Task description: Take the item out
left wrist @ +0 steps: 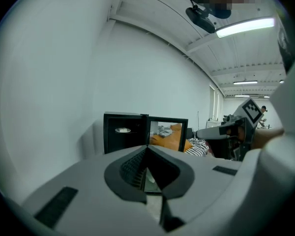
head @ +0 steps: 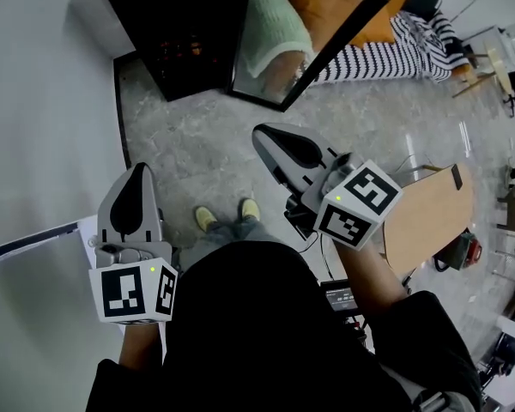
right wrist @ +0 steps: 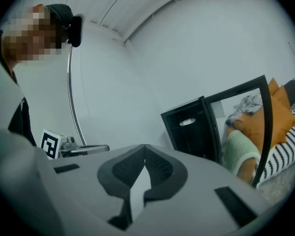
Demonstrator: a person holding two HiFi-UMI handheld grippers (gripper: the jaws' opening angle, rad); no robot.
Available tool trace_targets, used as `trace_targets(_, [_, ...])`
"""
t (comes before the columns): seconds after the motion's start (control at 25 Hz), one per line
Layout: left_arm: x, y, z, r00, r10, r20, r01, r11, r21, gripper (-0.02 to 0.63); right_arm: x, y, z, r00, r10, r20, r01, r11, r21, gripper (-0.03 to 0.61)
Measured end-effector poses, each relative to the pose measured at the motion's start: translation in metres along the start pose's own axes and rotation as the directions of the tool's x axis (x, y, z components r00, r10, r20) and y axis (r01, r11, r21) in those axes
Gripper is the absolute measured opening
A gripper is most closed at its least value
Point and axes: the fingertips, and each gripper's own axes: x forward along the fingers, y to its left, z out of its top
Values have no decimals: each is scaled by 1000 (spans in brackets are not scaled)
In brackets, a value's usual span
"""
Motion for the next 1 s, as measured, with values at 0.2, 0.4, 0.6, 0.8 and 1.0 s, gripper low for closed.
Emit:
trace_targets(0.2, [1,3,5,1000,-15,10,15,1000,9,8,1,5,2,999,45,22,-47,996,82,8])
trace_targets(0.4, [-2,9,6,999,-33,15,32,999,14,8,7,10,-1,999,33,6,-33,995,91,8])
trace_targets(0.6, [-11,25,1,999,-39,34,38,999,20,8,18,23,-10,1000,19,-3,-19,998,53,8])
trace_targets(0.8, [-21,44,-3,999,-28,45,27,999,23,8,34,39,-17,999,24,-28,-24,1000,-4,8])
trace_targets(1.0, [-38,60,-3,998,-22,52,21,1000,21,8,46,63,-21,995,81,-51,-80,997,15,8])
